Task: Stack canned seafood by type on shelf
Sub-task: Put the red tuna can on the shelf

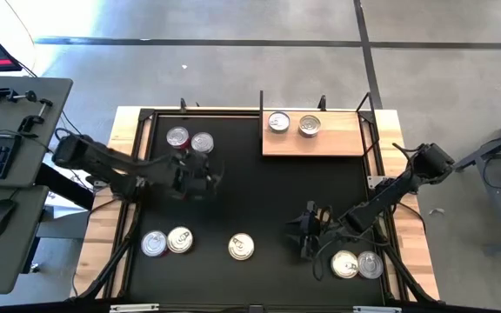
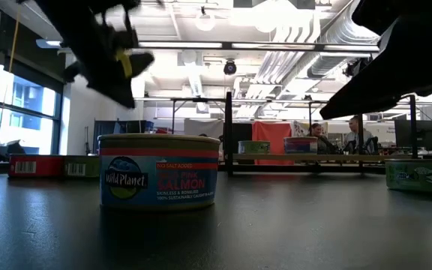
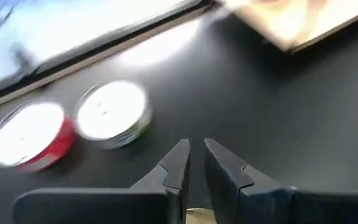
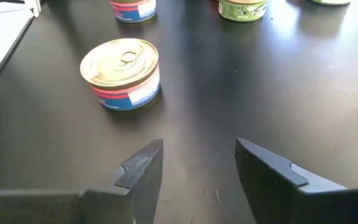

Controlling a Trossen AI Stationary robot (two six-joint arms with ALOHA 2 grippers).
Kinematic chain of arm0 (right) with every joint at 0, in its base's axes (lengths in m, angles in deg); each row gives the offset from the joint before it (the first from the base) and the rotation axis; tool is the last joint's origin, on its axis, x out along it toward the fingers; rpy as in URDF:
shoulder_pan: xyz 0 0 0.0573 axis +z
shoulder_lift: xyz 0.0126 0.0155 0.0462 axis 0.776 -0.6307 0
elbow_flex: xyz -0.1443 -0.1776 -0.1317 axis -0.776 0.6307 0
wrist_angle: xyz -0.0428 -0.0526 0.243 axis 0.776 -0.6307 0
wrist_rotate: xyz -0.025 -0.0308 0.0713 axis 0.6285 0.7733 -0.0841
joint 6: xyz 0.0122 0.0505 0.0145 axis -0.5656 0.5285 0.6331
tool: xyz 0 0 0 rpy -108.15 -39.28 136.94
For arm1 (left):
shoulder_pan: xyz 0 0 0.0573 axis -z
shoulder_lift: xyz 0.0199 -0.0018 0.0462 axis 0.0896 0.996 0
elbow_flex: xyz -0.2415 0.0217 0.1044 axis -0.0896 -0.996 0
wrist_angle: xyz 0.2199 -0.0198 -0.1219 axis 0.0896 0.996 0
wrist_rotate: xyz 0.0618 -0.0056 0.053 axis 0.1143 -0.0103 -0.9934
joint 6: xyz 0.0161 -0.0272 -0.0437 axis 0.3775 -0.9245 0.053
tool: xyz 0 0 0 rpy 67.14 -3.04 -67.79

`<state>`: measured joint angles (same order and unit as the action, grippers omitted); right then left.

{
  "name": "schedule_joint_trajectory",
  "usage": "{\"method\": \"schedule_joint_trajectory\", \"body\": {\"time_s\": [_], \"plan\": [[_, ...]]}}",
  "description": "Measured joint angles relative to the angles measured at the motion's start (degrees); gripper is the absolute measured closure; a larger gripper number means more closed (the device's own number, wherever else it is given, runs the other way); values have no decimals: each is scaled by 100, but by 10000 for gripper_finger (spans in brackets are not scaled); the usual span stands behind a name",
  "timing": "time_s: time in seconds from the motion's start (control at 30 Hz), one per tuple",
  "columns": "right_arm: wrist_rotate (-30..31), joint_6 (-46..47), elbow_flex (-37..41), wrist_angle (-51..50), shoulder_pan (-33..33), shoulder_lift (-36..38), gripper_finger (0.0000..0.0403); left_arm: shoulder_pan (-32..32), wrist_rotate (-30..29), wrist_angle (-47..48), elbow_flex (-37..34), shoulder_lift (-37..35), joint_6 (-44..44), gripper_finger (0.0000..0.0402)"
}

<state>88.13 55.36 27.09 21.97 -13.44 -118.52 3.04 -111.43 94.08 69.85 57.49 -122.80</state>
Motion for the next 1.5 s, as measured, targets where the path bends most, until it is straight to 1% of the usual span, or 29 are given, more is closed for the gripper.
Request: {"method": "schedule_joint_trajectory", "body": {"time_s": [0.07,0.17,0.23,0.33,0.4,0.5,0.63,0.77,0.8,0.9,0.97,1.07,1.17,1.3,1.4,1.5], "plan": [[-1,-10,0,2,1,0,211,-546,341,415,-2,0,4,344],[-3,-41,0,2,1,0,211,-1325,494,877,-2,0,63,327],[-3,-93,0,2,1,0,211,-1849,539,1055,-2,0,368,319],[-3,-104,0,2,1,0,211,-2650,834,1057,-2,0,895,317],[-4,-104,0,2,1,0,211,-3145,1058,979,-2,0,1260,319],[-3,-104,0,2,1,0,211,-3697,1277,817,-2,1,1844,325],[-4,-104,0,2,1,0,211,-4198,1207,593,-2,6,2392,327],[-4,-102,0,2,1,0,211,-4730,1251,8,-41,144,2799,328],[-4,-102,0,2,1,0,211,-4881,1419,-189,-94,219,2814,328],[-4,-100,0,4,1,0,211,-5214,2232,-747,-264,512,2902,328],[-4,-102,0,3,1,0,211,-5271,2556,-856,-313,761,3011,328],[-4,-102,0,4,1,0,211,-5240,2663,-691,-291,1000,3024,328],[-4,-100,0,4,4,0,211,-5025,2840,-367,-269,1031,3004,328],[-4,-99,0,5,4,0,211,-4495,3337,275,-287,842,2763,328],[-6,-99,0,32,4,0,211,-3986,3728,616,-311,727,2607,329],[-5,-99,0,50,4,0,211,-3445,3760,579,-323,718,2576,337]]}}
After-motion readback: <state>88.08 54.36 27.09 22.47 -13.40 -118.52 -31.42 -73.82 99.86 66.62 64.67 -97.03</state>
